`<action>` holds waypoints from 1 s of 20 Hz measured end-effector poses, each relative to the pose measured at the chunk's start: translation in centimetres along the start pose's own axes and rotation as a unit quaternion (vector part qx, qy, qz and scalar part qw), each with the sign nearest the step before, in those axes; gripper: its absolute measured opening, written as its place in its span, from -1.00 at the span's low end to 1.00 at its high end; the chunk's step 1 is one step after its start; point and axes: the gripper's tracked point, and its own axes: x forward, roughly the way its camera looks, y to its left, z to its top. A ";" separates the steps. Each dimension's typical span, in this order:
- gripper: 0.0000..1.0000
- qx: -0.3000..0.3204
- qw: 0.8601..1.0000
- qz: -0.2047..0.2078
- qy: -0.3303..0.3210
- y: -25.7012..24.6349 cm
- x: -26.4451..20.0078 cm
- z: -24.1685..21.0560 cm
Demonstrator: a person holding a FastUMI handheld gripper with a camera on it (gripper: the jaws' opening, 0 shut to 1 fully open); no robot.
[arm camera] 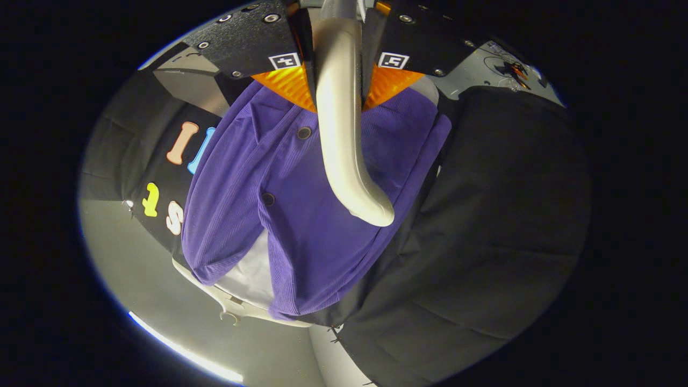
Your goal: Iron the clothes twice with a garment steamer, once on the left side and once on the right side.
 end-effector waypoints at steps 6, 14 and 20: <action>-0.24 -0.009 1.000 0.008 0.022 1.6 -0.6 -3.5; -0.24 -0.010 0.994 0.047 0.096 3.8 -1.0 -9.6; -0.23 0.012 0.989 0.065 0.131 3.2 -3.7 -12.5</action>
